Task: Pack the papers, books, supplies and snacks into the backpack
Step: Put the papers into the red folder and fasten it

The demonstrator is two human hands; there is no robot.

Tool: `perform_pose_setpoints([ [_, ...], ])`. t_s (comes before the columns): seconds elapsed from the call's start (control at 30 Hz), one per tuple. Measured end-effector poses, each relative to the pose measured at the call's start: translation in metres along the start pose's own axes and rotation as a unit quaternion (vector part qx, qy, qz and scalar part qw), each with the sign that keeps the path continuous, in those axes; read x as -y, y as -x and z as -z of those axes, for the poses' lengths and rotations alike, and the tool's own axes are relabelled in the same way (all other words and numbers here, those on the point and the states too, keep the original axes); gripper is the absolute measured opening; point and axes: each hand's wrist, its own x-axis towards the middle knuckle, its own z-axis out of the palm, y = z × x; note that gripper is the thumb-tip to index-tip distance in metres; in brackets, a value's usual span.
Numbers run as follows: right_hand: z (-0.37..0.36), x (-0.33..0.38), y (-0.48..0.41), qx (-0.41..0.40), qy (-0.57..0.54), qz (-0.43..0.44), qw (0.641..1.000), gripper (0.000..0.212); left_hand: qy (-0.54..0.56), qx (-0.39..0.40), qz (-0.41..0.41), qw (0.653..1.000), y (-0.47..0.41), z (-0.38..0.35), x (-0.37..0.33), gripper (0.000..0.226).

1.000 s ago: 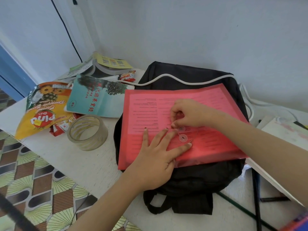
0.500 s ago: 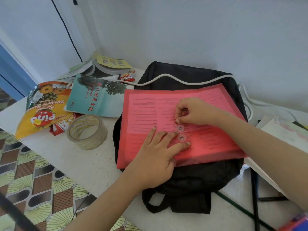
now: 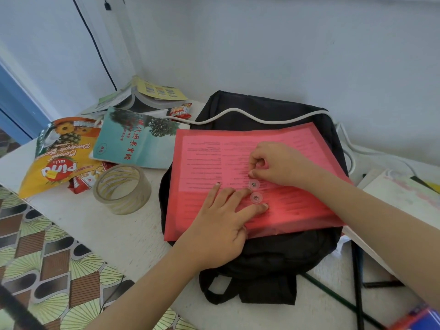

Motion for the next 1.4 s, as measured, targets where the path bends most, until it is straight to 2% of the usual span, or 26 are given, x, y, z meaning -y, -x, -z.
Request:
perform_pose_setpoints([
  [0.13, -0.005, 0.005, -0.007, -0.002, -0.013, 0.005, 1.000, 0.008, 0.016, -0.006, 0.007, 1.000, 0.001, -0.001, -0.001, 0.055],
  [0.5, -0.006, -0.002, -0.004, -0.012, -0.056, -0.058, 0.997, 0.017, 0.006, -0.003, 0.008, 1.000, -0.001, 0.000, -0.001, 0.055],
  [0.7, -0.003, 0.000, -0.003, 0.000, -0.050, -0.038, 0.998, 0.010, 0.051, -0.004, 0.016, 0.999, 0.000, 0.001, 0.000, 0.055],
  [0.77, -0.001, 0.001, -0.003, -0.002, -0.049, -0.028, 0.998, 0.007, 0.083, -0.022, 0.046, 0.995, 0.000, 0.004, 0.001, 0.055],
  [0.87, 0.002, 0.002, -0.001, -0.016, -0.042, -0.019, 0.999, 0.010, 0.077, -0.062, 0.147, 0.984, -0.003, 0.008, 0.012, 0.054],
  [0.93, 0.004, 0.002, 0.001, -0.022, -0.043, -0.017, 0.999, 0.010, 0.039, -0.081, 0.212, 0.973, -0.005, 0.013, 0.025, 0.071],
  [1.0, 0.005, 0.001, 0.004, -0.028, -0.047, -0.014, 0.998, 0.009, 0.019, -0.047, 0.228, 0.972, -0.004, 0.016, 0.037, 0.085],
  [1.13, 0.003, -0.002, 0.008, -0.036, -0.043, -0.012, 0.998, 0.009, -0.035, 0.029, 0.198, 0.979, 0.000, 0.013, 0.042, 0.076],
  [1.27, -0.002, -0.002, 0.014, -0.048, -0.053, -0.001, 0.997, 0.008, -0.044, 0.049, 0.209, 0.976, 0.009, 0.008, 0.036, 0.074],
  [1.4, -0.008, 0.000, 0.022, -0.057, -0.063, 0.007, 0.996, 0.009, -0.049, 0.068, 0.209, 0.974, 0.020, 0.007, 0.030, 0.089],
])
